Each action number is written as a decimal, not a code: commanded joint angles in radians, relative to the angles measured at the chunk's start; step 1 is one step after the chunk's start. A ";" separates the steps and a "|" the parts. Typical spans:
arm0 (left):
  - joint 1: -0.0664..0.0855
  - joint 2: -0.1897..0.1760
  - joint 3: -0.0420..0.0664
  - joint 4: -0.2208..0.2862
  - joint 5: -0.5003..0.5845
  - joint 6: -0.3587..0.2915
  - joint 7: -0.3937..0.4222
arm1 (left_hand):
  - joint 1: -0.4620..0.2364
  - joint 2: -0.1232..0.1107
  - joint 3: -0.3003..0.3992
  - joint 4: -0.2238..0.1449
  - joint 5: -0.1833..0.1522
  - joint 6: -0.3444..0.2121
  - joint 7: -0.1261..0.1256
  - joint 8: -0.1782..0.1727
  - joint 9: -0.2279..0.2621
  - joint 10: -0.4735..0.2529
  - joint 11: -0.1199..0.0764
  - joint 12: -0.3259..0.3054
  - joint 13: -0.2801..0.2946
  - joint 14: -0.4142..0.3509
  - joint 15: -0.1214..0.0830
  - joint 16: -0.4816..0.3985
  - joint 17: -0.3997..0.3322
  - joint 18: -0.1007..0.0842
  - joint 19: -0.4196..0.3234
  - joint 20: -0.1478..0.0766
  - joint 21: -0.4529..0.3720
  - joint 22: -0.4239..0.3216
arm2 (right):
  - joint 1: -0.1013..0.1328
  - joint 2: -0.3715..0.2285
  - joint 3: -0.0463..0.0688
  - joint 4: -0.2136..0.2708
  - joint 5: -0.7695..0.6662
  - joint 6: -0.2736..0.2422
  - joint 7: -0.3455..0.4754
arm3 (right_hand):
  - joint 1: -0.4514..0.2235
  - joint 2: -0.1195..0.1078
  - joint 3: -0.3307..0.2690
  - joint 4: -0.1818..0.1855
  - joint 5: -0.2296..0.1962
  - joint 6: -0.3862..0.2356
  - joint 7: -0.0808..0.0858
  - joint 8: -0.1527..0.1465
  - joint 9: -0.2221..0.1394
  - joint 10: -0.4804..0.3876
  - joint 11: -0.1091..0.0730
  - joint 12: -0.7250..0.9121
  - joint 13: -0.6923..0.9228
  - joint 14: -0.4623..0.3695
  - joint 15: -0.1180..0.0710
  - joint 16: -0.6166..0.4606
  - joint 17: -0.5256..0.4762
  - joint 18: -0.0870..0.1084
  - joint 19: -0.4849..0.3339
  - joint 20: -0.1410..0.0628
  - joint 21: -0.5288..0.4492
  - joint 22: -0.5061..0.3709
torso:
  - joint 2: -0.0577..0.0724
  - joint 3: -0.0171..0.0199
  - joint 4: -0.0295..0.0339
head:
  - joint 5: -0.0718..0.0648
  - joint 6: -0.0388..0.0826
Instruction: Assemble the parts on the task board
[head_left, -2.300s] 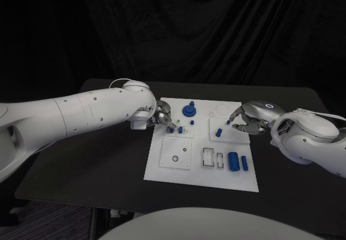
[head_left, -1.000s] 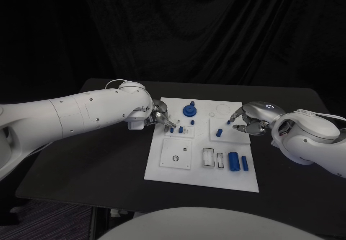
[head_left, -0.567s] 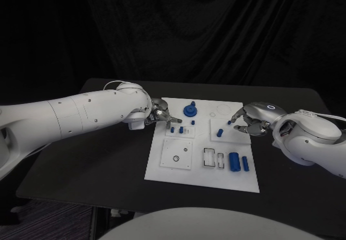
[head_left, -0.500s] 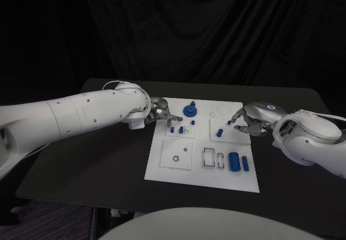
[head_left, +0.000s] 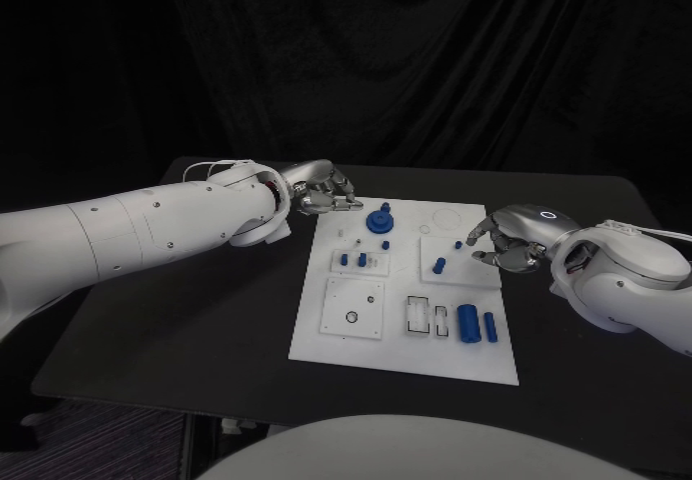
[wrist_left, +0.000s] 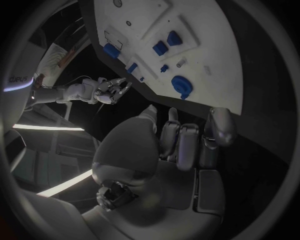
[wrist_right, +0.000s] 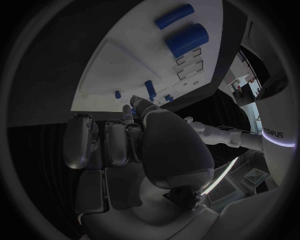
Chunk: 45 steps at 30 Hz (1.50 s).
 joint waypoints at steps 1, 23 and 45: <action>-0.001 0.004 0.001 -0.002 -0.102 -0.102 0.225 | 0.095 -0.016 0.085 -0.008 -0.017 -0.033 0.004 -0.032 -0.040 -0.202 0.021 -0.158 0.043 -0.170 0.024 -0.100 -0.051 0.017 -0.099 0.014 -0.091 0.107 | -0.003 0.000 0.001 0.000 0.004 -0.009 -0.012 | -0.008 -0.001 0.007 -0.001 0.005 0.008 0.002 -0.002 -0.001 -0.006 -0.003 -0.003 0.105 0.037 0.007 -0.004 -0.001 0.018 -0.004 0.003 -0.002 0.176 | 0.000 -0.0002 0.0000 | 0.002 0.000; -0.042 0.126 0.001 -0.107 -0.592 -0.121 0.308 | 0.145 -0.153 0.100 -0.144 0.076 -0.024 -0.230 -0.050 -0.831 -0.682 -0.078 -0.981 -0.886 -0.121 -0.062 -0.162 -0.192 0.008 0.026 -0.001 -0.010 0.134 | -0.003 -0.045 0.001 0.047 0.013 -0.103 0.053 | -0.009 -0.006 0.008 -0.005 0.004 0.020 0.000 0.002 0.000 0.002 -0.004 0.006 0.114 0.041 0.006 0.004 0.010 0.016 0.001 0.003 0.010 0.179 | 0.006 -0.0034 -0.0062 | -0.017 0.000; -0.048 0.173 0.002 -0.136 -0.649 -0.094 0.267 | 0.133 -0.147 0.106 -0.172 0.118 0.069 -0.206 -0.023 -0.857 -0.606 -0.033 -0.920 -0.878 0.082 -0.037 0.012 0.017 -0.001 0.099 -0.006 0.064 0.150 | -0.002 -0.112 0.001 0.102 0.040 -0.156 0.081 | -0.014 -0.010 0.007 -0.005 0.004 0.040 -0.005 0.008 0.001 0.008 -0.006 0.012 0.119 0.045 0.004 0.011 0.017 0.013 0.007 0.002 0.021 0.183 | 0.036 -0.0079 -0.0172 | -0.017 0.000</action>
